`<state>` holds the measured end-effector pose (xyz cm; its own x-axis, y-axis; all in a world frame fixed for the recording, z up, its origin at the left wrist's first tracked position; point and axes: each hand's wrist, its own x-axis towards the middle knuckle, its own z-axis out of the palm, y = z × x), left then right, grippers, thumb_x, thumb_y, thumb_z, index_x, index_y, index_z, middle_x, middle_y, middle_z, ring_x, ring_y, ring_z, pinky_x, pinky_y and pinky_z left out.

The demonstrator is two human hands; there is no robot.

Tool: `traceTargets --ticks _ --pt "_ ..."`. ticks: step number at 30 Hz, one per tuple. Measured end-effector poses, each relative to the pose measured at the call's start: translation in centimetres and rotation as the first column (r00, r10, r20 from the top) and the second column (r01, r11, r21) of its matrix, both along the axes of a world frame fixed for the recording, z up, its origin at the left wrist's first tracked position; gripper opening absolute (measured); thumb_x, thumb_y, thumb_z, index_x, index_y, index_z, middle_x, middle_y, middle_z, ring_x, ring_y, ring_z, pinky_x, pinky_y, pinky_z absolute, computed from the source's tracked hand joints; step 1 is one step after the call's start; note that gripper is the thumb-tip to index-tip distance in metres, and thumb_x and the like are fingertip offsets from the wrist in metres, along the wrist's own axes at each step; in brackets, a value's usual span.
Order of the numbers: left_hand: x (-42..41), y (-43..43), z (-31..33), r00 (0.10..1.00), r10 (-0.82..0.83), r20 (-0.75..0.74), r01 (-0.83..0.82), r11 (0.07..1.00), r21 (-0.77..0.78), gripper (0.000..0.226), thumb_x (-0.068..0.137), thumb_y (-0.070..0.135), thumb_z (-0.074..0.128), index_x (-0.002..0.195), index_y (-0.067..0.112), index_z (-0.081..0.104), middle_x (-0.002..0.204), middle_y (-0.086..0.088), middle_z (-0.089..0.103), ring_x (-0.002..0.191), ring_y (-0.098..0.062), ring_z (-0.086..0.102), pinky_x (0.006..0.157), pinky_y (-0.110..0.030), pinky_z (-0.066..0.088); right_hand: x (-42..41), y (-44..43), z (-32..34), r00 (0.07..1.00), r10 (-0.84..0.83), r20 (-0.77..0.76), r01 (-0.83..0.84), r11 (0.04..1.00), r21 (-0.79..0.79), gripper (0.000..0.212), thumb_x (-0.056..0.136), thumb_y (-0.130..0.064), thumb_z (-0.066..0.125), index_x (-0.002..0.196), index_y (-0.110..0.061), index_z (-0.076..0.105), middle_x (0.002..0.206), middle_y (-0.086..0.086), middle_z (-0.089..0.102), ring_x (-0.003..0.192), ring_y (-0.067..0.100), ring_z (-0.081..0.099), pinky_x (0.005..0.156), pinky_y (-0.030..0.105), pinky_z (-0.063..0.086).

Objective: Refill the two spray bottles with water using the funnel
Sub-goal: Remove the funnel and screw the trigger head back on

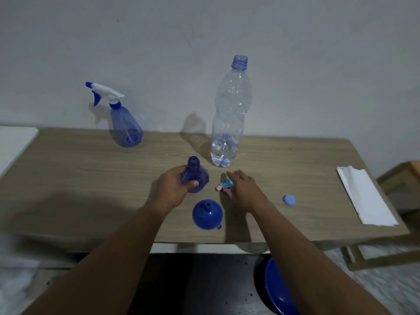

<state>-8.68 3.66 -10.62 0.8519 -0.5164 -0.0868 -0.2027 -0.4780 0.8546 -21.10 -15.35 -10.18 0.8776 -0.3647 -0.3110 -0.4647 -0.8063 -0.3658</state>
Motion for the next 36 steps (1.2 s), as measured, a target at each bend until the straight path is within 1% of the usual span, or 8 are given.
traceTargets --ticks 2,6,13,18,23,27,30,36 --pt "0.0 0.0 0.0 1.0 -0.003 -0.005 0.003 1.0 0.002 0.038 0.076 0.021 0.082 0.11 0.032 0.067 0.083 0.021 0.067 0.081 0.01 0.06 0.07 -0.013 0.042 0.6 -0.6 -0.2 0.999 0.002 -0.052 -0.003 1.0 -0.009 0.065 0.093 -0.026 0.068 0.151 -0.024 0.039 0.143 0.012 0.044 0.129 0.034 0.046 0.104 0.042 0.043" --pt "-0.1 0.1 0.1 1.0 -0.001 -0.009 0.001 1.0 0.005 0.039 0.076 0.023 0.082 0.111 0.032 0.067 0.085 0.02 0.068 0.082 0.008 0.061 0.07 -0.012 0.042 1.1 -1.4 1.0 0.998 -0.055 -0.023 0.055 0.998 0.002 0.058 0.082 -0.018 0.079 0.135 -0.013 0.055 0.128 0.009 0.041 0.104 0.029 0.06 0.096 0.041 0.052" --pt "-0.8 0.1 0.8 0.999 0.004 -0.049 -0.006 0.999 -0.04 0.039 0.079 0.012 0.079 0.113 0.024 0.067 0.091 0.011 0.069 0.079 0.006 0.06 0.068 -0.009 0.041 1.4 -0.7 9.7 0.874 -0.156 0.46 0.075 0.979 0.19 0.025 0.09 -0.02 0.073 0.112 -0.022 0.061 0.1 -0.009 0.062 0.088 0.014 0.064 0.065 0.019 0.046" --pt "-0.9 0.1 1.1 1.0 0.018 0.001 -0.018 1.0 -0.012 0.032 0.079 0.002 0.076 0.11 0.004 0.068 0.098 -0.011 0.072 0.082 -0.013 0.061 0.062 -0.002 0.04 3.7 2.4 15.5 0.683 -0.271 0.678 -0.04 0.914 0.405 0.025 0.09 -0.024 0.074 0.107 -0.025 0.055 0.1 -0.006 0.07 0.079 0.008 0.073 0.069 0.028 0.058" --pt "-0.9 -0.1 1.3 0.999 0.015 -0.032 -0.015 1.0 -0.007 0.042 0.078 0.008 0.078 0.118 0.013 0.067 0.103 -0.005 0.074 0.096 -0.019 0.067 0.077 -0.02 0.047 6.0 4.7 16.8 0.589 -0.313 0.745 -0.135 0.871 0.473 0.027 0.092 -0.017 0.073 0.112 -0.016 0.054 0.101 -0.003 0.068 0.078 -0.003 0.07 0.071 0.012 0.052" --pt "-0.7 0.0 1.2 0.999 0.017 -0.04 -0.016 1.0 0.023 0.047 0.081 0.015 0.078 0.126 0.018 0.063 0.107 0.002 0.07 0.093 -0.009 0.06 0.063 -0.006 0.037 7.1 4.9 15.6 0.624 -0.243 0.742 -0.127 0.906 0.403 0.027 0.091 -0.02 0.073 0.111 -0.019 0.055 0.096 -0.007 0.068 0.083 0.005 0.069 0.074 0.022 0.056" --pt "-0.6 0.1 1.1 0.999 0.028 -0.044 -0.027 0.999 0.016 0.048 0.081 0.017 0.078 0.126 0.02 0.063 0.11 0.0 0.071 0.096 -0.01 0.062 0.064 -0.004 0.038 7.2 4.8 13.5 0.676 -0.176 0.715 -0.125 0.93 0.347 0.027 0.091 -0.018 0.073 0.111 -0.018 0.054 0.093 -0.01 0.066 0.082 0.006 0.067 0.069 0.017 0.052" --pt "-0.6 -0.1 0.4 1.0 0.013 0.007 -0.012 0.999 -0.042 0.031 0.073 0.02 0.079 0.102 0.02 0.07 0.097 0.004 0.072 0.087 -0.015 0.067 0.081 -0.035 0.054 7.0 4.9 7.1 0.819 -0.108 0.564 -0.085 0.949 0.304 0.026 0.09 -0.022 0.074 0.104 -0.02 0.052 0.096 -0.005 0.066 0.083 0.011 0.064 0.069 0.023 0.047"
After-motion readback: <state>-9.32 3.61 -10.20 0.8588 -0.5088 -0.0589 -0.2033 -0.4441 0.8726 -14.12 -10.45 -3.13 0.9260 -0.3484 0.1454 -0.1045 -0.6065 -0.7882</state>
